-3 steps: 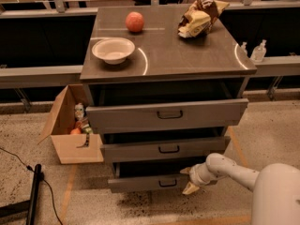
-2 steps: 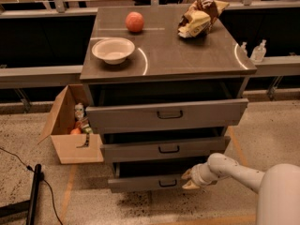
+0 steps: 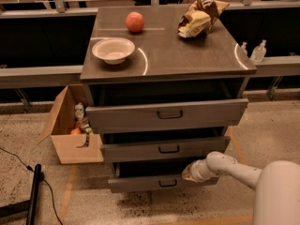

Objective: Open bottom drawer

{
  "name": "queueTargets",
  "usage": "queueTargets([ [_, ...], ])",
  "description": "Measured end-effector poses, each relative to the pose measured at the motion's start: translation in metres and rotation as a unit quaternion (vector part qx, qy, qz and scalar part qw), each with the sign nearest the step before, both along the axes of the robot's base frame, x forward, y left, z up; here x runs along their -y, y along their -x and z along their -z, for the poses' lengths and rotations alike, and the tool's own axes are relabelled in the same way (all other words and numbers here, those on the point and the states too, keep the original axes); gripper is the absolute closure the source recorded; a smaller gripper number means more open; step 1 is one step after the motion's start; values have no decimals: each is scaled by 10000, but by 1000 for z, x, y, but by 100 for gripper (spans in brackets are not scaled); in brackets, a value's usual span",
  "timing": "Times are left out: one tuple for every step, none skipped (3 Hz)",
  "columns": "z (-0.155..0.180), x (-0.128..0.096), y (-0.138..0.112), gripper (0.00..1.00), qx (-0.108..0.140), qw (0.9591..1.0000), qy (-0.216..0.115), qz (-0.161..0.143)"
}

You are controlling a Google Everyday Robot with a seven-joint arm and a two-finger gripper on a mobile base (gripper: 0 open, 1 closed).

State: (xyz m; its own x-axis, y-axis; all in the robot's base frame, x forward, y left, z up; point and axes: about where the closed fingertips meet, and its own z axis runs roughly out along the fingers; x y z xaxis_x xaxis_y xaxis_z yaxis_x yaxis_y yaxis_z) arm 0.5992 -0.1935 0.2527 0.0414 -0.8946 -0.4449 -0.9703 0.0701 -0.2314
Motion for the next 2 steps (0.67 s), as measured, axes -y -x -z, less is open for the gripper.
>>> queueTargets([
  [5, -1, -22, 100, 213, 9995, 65, 210],
  [14, -1, -33, 100, 391, 9984, 100, 405],
])
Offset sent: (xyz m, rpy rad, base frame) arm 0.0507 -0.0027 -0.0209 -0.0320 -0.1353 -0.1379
